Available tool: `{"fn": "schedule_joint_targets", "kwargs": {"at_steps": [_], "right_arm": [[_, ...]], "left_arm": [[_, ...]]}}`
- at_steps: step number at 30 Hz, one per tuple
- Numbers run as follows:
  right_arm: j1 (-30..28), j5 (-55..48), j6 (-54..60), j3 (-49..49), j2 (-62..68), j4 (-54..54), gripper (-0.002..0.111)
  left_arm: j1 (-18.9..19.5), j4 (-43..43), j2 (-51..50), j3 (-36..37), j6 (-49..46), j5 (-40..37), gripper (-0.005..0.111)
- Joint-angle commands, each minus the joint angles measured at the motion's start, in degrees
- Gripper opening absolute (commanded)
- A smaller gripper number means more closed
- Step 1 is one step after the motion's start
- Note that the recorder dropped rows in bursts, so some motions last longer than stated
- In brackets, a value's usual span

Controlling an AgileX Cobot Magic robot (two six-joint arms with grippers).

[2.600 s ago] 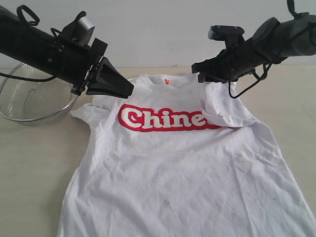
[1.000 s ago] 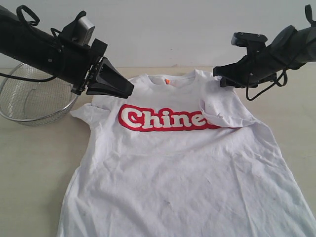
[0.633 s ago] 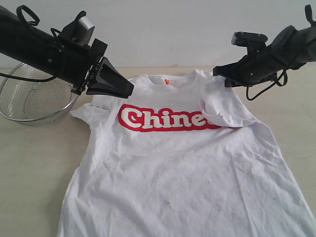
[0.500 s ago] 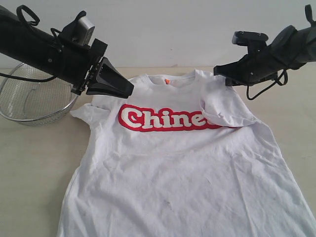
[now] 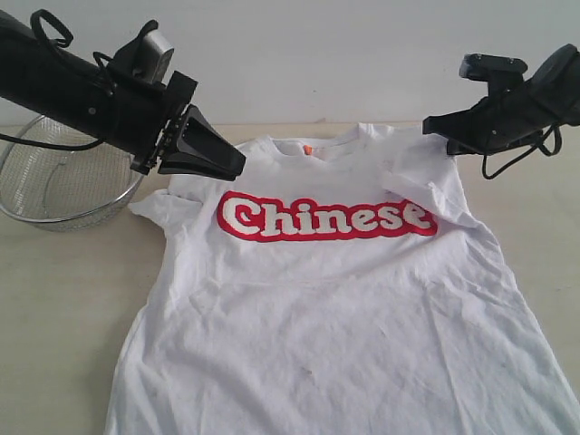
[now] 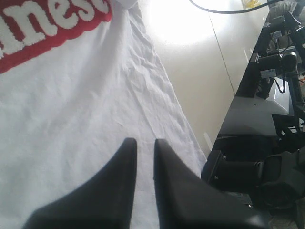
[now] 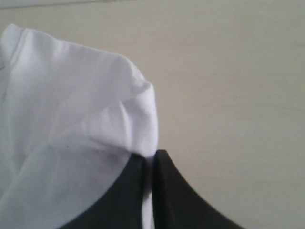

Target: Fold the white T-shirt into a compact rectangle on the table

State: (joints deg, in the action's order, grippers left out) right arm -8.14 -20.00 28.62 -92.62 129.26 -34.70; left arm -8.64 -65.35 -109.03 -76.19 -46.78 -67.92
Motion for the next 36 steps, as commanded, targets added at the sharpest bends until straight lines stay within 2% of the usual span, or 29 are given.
{"fn": "schedule_joint_targets", "kwargs": {"at_steps": [1, 6, 8, 12, 13, 19, 23, 29, 32, 36], "right_arm": [[-1.35, 0.14, 0.42, -0.02, -0.87, 0.77, 0.0], [-1.38, -0.51, 1.47, -0.02, -0.87, 1.32, 0.003], [-1.48, -1.25, 1.47, -0.02, -1.23, 1.32, 0.015], [-1.48, -4.06, 5.31, -0.02, -3.67, 1.15, 0.049], [-1.48, -5.56, 7.36, -0.02, -4.91, 1.15, 0.055], [-1.18, -16.58, 13.5, -0.02, -13.33, 1.04, 0.049], [1.72, -25.28, 15.03, -0.02, -16.03, 4.44, 0.049], [10.79, -29.74, -0.24, -0.02, -16.5, 26.54, 0.049], [15.15, -31.54, -2.23, -1.16, -16.5, 29.13, 0.049], [17.88, -33.18, -6.27, -4.44, -16.34, 31.37, 0.049]], "left_arm": [[0.03, -0.16, 0.66, 0.26, -0.54, 0.05, 0.013], [0.03, -0.16, 0.66, 0.26, -0.54, 0.38, 0.013], [0.03, -0.16, 0.66, 0.26, -0.65, 0.36, 0.013], [0.03, -0.16, 0.66, 0.26, -0.78, 0.36, 0.013], [0.03, -0.16, 0.66, 0.26, -0.78, 0.36, 0.013], [0.03, -0.16, 0.66, 0.26, -1.27, 0.5, 0.013], [0.03, -0.38, 0.66, 0.26, -1.43, 0.64, 0.013], [0.03, -0.38, 0.66, 0.26, -1.43, 0.03, 0.013], [0.03, -0.27, 0.66, 0.26, -1.43, -0.08, 0.013], [0.03, -0.15, 0.66, 0.26, -1.43, -0.84, 0.013]]}}
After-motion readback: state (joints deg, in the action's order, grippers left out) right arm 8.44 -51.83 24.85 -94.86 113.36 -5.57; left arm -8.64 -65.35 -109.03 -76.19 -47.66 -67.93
